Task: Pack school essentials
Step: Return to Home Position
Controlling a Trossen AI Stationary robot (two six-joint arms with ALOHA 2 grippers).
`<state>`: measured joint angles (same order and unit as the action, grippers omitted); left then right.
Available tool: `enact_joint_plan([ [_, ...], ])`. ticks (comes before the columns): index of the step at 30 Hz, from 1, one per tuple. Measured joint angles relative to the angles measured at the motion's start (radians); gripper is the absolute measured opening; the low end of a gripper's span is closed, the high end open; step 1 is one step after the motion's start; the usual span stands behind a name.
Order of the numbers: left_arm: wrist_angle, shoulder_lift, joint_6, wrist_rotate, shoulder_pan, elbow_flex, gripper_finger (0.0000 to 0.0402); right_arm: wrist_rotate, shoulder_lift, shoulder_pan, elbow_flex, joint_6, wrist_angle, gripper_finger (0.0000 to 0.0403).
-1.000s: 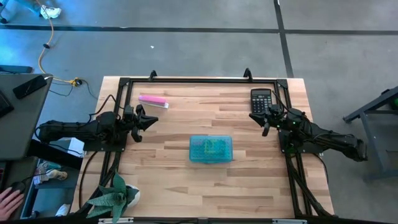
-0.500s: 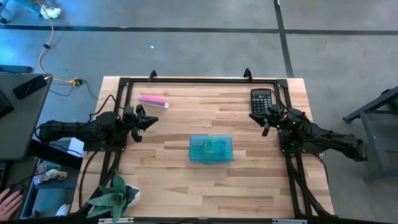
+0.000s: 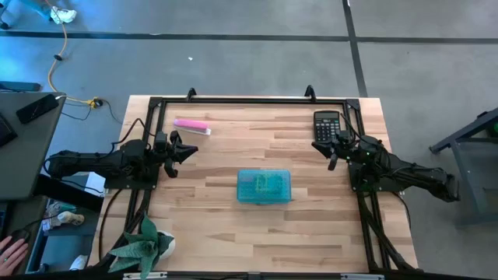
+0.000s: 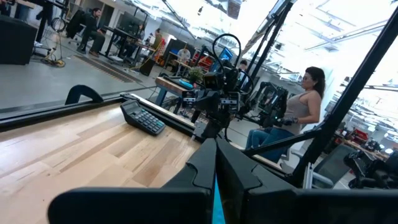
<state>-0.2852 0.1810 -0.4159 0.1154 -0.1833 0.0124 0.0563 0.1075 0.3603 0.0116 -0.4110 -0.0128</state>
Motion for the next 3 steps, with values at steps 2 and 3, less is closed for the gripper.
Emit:
enact_joint_plan([
  [2,0.000,0.000,0.000,0.000,0.000,0.000,0.0000,0.000,0.000,0.000,0.000,0.000,0.000,0.0000],
  [3,0.000,0.000,0.000,0.000,0.000,0.000,0.0000,0.000,0.000,0.000,0.000,0.000,0.000,0.0000],
])
